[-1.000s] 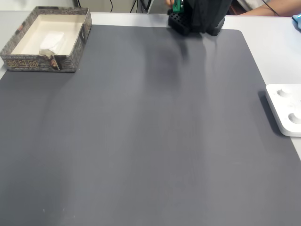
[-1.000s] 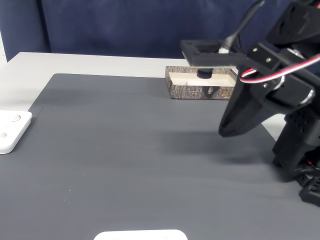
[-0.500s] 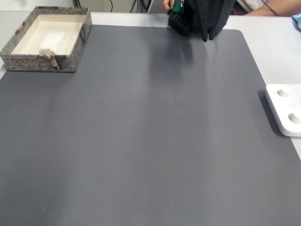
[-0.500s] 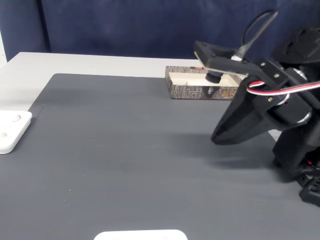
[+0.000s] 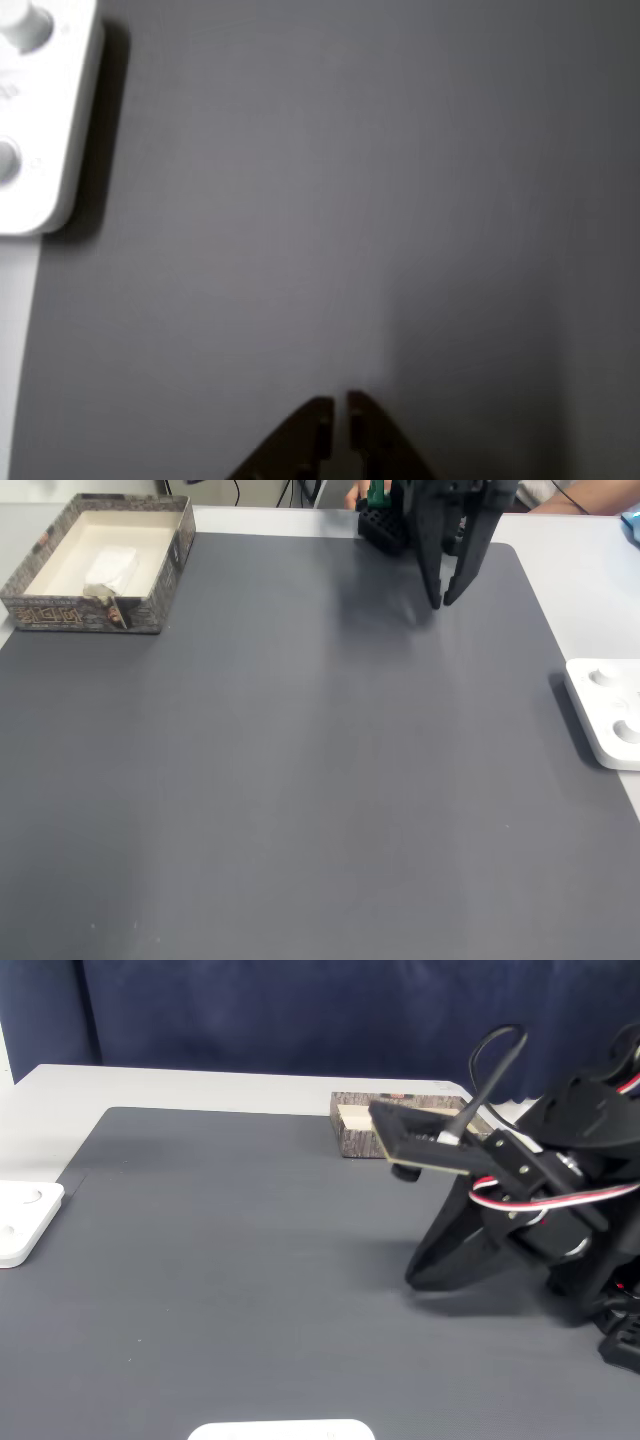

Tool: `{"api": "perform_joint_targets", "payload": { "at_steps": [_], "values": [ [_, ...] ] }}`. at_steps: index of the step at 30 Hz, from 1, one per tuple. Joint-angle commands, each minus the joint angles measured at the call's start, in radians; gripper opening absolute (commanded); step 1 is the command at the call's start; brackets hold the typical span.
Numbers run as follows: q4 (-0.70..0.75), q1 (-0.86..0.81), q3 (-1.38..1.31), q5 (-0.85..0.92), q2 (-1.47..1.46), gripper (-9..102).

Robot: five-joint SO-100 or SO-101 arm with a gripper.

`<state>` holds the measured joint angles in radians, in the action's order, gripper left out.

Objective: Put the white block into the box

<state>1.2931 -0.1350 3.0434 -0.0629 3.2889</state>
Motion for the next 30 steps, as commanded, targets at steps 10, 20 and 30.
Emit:
{"api": "perform_joint_targets", "payload": {
  "at_steps": [10,20,30],
  "values": [
    [-0.044,0.014,0.049,0.041,0.035,-2],
    [0.037,0.012,0.049,0.087,0.035,-2],
    [0.037,0.012,0.049,0.091,0.035,-2]
  ]
}}
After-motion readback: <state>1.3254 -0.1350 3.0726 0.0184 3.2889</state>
